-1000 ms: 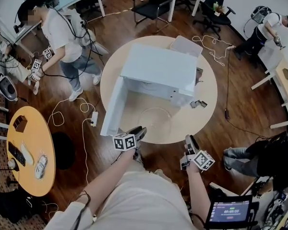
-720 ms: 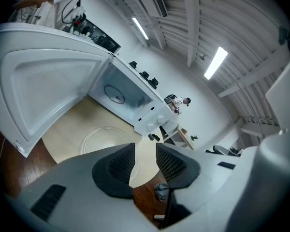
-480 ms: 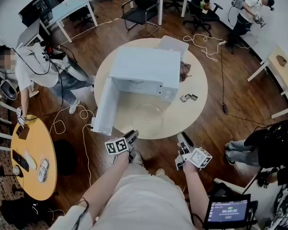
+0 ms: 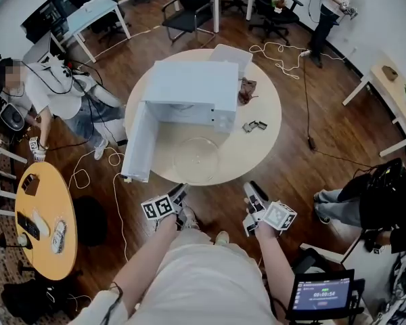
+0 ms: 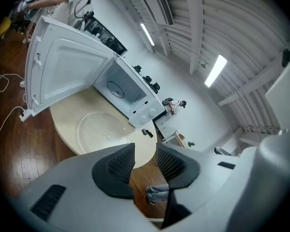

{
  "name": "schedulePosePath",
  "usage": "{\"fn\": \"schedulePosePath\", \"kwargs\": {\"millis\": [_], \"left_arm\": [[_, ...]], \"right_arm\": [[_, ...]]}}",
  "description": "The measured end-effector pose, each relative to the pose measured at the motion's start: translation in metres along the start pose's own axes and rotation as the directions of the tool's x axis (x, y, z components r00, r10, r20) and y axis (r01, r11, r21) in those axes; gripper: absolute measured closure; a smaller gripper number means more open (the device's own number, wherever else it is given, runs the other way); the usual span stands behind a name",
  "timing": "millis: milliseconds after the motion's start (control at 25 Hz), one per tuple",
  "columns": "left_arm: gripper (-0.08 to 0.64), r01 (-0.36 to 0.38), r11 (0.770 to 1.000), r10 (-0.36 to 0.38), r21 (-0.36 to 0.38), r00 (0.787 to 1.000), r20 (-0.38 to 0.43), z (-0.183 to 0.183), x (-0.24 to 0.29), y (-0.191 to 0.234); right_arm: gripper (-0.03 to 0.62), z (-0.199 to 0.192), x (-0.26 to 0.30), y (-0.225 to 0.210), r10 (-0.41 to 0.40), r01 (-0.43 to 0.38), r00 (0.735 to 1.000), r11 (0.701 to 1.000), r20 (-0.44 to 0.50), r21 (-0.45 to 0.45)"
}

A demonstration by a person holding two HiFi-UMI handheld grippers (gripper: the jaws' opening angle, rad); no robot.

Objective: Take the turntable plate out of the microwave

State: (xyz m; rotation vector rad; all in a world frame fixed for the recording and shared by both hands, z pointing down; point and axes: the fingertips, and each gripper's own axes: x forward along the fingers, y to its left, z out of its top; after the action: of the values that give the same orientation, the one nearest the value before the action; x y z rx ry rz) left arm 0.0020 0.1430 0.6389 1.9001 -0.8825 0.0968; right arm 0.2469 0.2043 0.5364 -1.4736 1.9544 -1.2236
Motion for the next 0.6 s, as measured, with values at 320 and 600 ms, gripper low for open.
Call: {"fn": "schedulePosePath", "kwargs": {"millis": [320, 600], "left_arm": [[0.413, 0.018, 0.998, -0.021, 0.053, 0.999, 0.044, -0.015, -0.014, -0.022], [0.440, -0.084, 0.994, 0.078, 0.065, 0.992, 0.097, -0.005, -0.041, -0.018]], "right_arm": [[0.449, 0.006, -0.034, 0.014, 0.018, -0.018, 1.000, 0.998, -0.002, -0.056], [0.449, 0.006, -0.061, 0.015, 0.032, -0.031, 0.999, 0.996, 0.012, -0.082]]}}
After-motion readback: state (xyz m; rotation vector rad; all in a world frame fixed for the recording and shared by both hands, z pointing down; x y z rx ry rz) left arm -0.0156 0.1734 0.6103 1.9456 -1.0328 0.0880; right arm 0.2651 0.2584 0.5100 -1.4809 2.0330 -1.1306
